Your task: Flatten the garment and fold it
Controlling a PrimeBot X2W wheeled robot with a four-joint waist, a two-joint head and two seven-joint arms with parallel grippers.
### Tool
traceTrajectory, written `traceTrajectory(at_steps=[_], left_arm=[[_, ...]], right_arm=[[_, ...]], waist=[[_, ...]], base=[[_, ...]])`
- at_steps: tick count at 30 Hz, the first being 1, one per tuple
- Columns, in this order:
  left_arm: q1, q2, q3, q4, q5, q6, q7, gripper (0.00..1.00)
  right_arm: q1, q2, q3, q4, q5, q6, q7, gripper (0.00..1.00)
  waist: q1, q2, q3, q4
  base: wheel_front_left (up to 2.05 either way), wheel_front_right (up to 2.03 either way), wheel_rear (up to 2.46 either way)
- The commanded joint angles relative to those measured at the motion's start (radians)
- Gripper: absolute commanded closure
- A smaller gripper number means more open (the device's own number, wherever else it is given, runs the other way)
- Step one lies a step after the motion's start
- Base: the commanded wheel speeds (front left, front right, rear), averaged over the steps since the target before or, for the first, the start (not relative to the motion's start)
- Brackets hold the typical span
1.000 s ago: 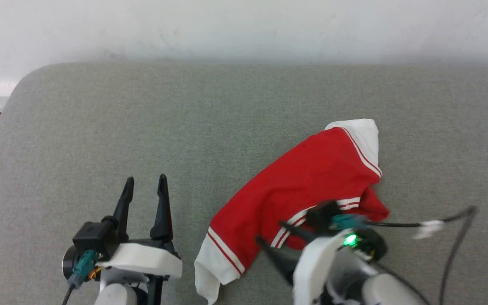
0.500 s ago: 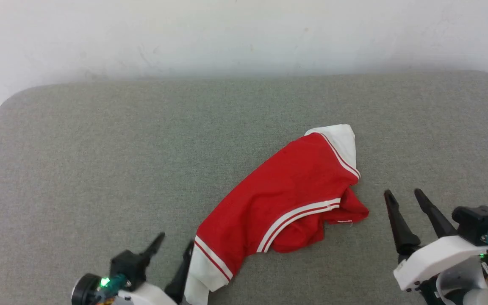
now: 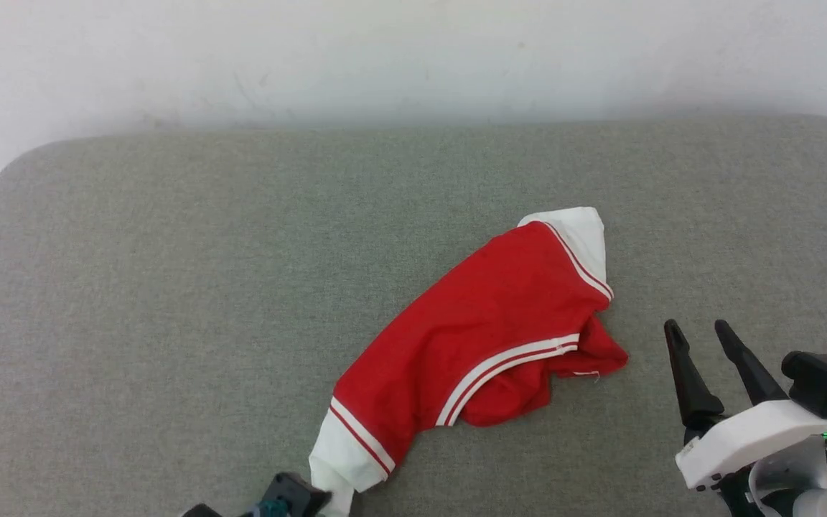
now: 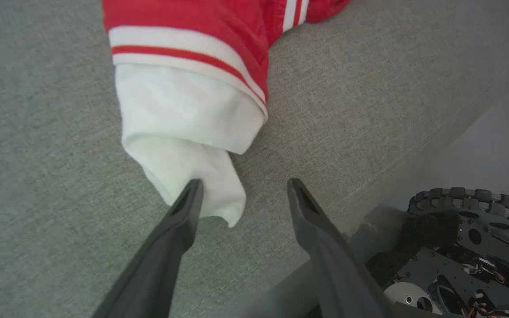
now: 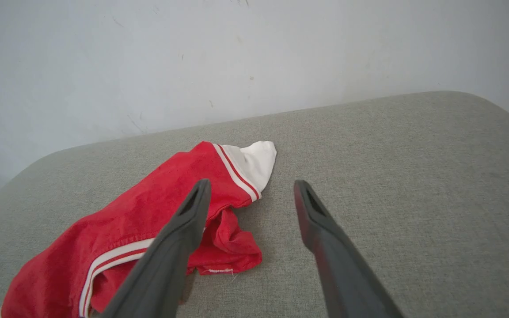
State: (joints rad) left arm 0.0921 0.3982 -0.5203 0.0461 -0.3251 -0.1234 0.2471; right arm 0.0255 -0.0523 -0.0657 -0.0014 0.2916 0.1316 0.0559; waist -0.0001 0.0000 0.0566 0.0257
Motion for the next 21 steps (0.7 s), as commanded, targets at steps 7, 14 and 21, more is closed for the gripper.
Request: traceTrajectory(at_steps=[7, 14, 21], left_arm=[[-0.074, -0.035, 0.0, 0.113, 0.028, 0.054, 0.031, 0.0], [-0.083, -0.046, 0.028, 0.19, 0.009, 0.121, 0.117, 1.0], [-0.068, -0.027, 0.077, 0.169, -0.01, 0.161, 0.073, 1.0]], right_arm=[[-0.021, 0.002, 0.016, 0.007, 0.008, -0.001, -0.013, 0.0], [-0.025, 0.002, 0.021, 0.013, 0.011, -0.001, -0.014, 0.0], [-0.028, 0.002, 0.002, 0.02, 0.008, -0.001, -0.008, 0.0]], waist=[[0.0001, 0.0, 0.028, -0.028], [0.0001, 0.0, 0.041, -0.047], [0.0001, 0.0, 0.045, -0.033]], base=[[0.0, 0.0, 0.0], [0.0, 0.0, 0.0], [0.0, 0.0, 0.0]])
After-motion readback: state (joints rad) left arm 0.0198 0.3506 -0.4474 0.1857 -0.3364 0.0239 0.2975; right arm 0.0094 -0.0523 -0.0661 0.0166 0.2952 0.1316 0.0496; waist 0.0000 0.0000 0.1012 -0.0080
